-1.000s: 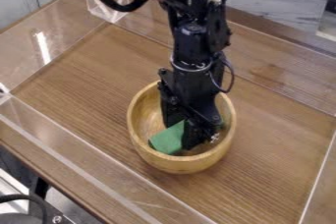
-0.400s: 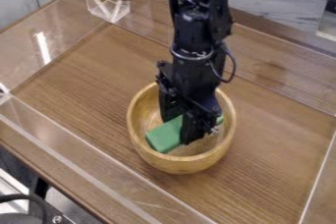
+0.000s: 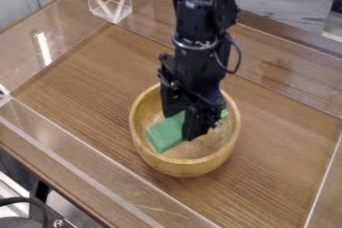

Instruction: Remove the green block from inside the brown bowl and put it on the table

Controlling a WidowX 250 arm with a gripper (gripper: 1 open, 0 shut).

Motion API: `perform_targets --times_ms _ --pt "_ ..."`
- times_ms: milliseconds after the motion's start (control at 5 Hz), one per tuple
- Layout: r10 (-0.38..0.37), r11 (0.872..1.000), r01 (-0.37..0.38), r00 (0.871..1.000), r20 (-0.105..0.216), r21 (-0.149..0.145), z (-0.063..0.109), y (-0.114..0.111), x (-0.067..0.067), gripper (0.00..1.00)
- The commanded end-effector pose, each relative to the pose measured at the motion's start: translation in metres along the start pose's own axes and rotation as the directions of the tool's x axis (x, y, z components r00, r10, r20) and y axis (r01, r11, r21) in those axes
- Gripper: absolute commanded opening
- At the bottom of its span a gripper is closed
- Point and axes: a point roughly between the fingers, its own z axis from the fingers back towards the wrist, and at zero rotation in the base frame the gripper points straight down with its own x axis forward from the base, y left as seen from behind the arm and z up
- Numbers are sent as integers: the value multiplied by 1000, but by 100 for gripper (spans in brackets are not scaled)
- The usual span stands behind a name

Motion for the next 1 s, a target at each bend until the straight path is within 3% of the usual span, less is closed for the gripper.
perform_targets --times_ms 0,400,800 --pt "16 1000 -17 998 67 13 24 5 4 0" --pt "86 996 -89 989 123 22 57 21 -1 0" --pt "195 979 -203 966 171 28 88 65 -14 0"
